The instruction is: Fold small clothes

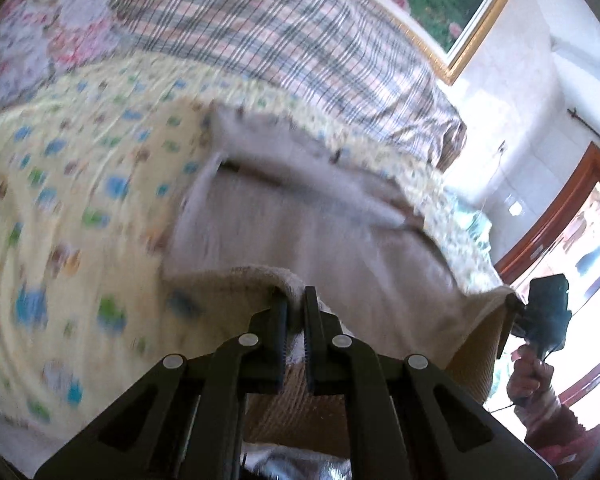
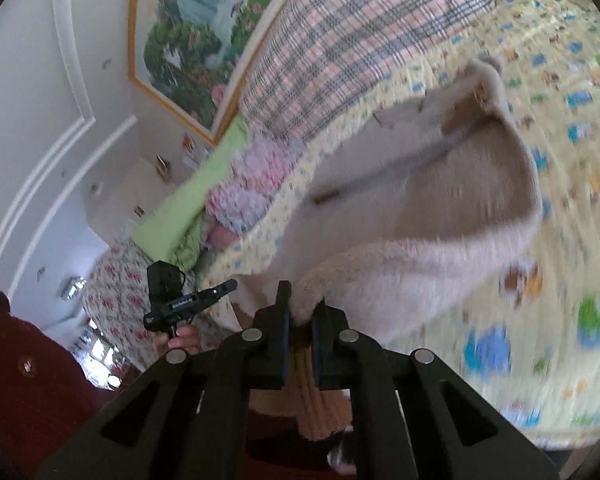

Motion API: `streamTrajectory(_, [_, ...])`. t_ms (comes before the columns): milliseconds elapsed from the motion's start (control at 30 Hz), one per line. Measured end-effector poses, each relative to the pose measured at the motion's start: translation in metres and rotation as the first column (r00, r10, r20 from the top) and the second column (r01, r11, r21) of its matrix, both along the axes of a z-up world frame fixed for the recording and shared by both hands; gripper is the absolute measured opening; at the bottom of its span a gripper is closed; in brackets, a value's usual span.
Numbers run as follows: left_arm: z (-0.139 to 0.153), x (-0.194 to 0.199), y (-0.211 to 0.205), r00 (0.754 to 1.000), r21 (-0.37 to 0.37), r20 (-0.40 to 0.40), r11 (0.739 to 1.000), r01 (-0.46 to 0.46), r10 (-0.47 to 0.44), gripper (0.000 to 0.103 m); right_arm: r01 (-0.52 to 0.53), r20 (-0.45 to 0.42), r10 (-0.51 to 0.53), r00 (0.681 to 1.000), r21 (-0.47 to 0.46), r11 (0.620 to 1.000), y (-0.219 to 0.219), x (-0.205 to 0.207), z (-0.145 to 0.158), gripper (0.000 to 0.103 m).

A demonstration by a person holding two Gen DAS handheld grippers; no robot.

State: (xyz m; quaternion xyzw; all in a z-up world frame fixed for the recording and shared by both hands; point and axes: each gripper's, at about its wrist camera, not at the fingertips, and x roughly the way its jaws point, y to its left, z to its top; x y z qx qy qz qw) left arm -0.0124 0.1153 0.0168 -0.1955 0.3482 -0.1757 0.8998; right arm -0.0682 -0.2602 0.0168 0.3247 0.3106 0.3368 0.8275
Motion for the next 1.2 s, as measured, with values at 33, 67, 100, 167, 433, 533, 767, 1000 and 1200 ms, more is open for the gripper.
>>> streamTrajectory(33, [0.006,0.012,-0.002,1.000,-0.005,0.019,1.000,-0.001,0.001,0.005,0.006,0.010,-0.006,1.000,0.005,1.000,-0.005,0.007,0.003,0.009])
streamTrajectory(67, [0.010,0.019,-0.003,1.000,-0.009,0.030,1.000,-0.002,0.002,0.005,0.015,0.021,-0.015,1.000,0.011,1.000,-0.007,0.013,0.006,0.009])
streamTrajectory(100, [0.014,0.028,-0.005,0.999,-0.013,0.040,1.000,-0.003,0.004,0.005,0.022,0.031,-0.023,0.999,0.017,1.000,-0.009,0.020,0.010,0.009])
streamTrajectory(167, [0.022,0.049,-0.006,0.998,-0.017,0.063,1.000,-0.009,0.010,0.005,0.046,0.053,-0.047,0.997,0.026,0.999,-0.017,0.036,0.017,0.009])
streamTrajectory(433, [0.038,0.142,0.005,0.996,-0.058,0.061,0.996,-0.068,0.072,0.004,0.168,0.082,-0.172,0.982,0.060,0.984,-0.051,0.110,0.039,0.009])
streamTrajectory(533, [0.039,0.177,0.012,0.994,-0.070,0.050,0.993,-0.092,0.095,0.004,0.227,0.055,-0.230,0.972,0.061,0.972,-0.064,0.144,0.038,0.009])
streamTrajectory(767, [0.020,0.252,0.020,0.988,-0.037,-0.031,0.987,-0.154,0.153,0.004,0.304,-0.040,-0.302,0.952,0.051,0.951,-0.080,0.226,0.017,0.009])
streamTrajectory(1000, [-0.009,0.297,0.040,0.969,-0.059,-0.111,0.972,-0.227,0.219,0.004,0.412,-0.147,-0.404,0.903,0.027,0.911,-0.102,0.285,-0.013,0.009])
streamTrajectory(1200, [-0.045,0.328,0.034,0.950,0.017,-0.201,0.970,-0.241,0.239,0.005,0.436,-0.243,-0.452,0.858,-0.119,0.892,-0.101,0.309,-0.039,0.009])
